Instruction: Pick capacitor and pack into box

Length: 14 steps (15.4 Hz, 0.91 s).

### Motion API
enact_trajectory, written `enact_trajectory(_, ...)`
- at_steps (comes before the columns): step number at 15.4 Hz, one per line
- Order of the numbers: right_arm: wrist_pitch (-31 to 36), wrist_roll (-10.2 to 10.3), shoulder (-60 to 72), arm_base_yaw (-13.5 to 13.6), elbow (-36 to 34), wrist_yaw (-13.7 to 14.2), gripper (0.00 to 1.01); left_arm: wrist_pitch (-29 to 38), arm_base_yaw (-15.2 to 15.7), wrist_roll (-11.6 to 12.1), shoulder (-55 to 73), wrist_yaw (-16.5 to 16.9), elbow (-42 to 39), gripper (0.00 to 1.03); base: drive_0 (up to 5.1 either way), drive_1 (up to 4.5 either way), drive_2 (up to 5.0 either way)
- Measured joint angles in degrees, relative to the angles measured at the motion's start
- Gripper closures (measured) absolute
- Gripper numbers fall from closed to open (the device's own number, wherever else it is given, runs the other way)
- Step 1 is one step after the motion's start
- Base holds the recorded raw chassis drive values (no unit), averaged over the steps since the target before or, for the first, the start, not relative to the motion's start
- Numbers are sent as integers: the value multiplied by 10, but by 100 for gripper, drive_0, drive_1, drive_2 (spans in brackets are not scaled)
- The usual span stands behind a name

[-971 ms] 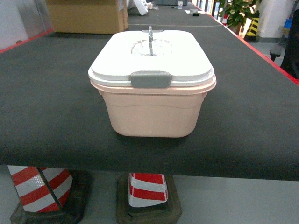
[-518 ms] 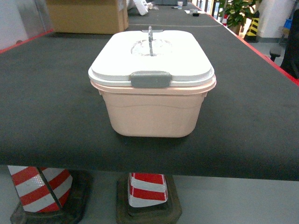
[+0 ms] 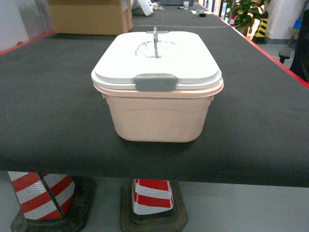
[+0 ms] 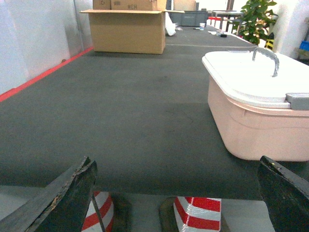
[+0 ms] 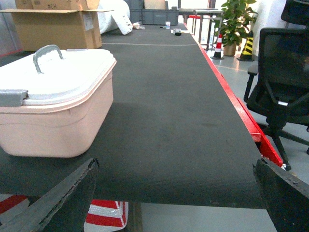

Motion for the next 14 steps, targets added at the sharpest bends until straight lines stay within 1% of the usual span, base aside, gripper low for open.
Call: enact_trajectory(14,0,0,0,0,0,0,3,0,0,0,0,0,0,5,0,0,0)
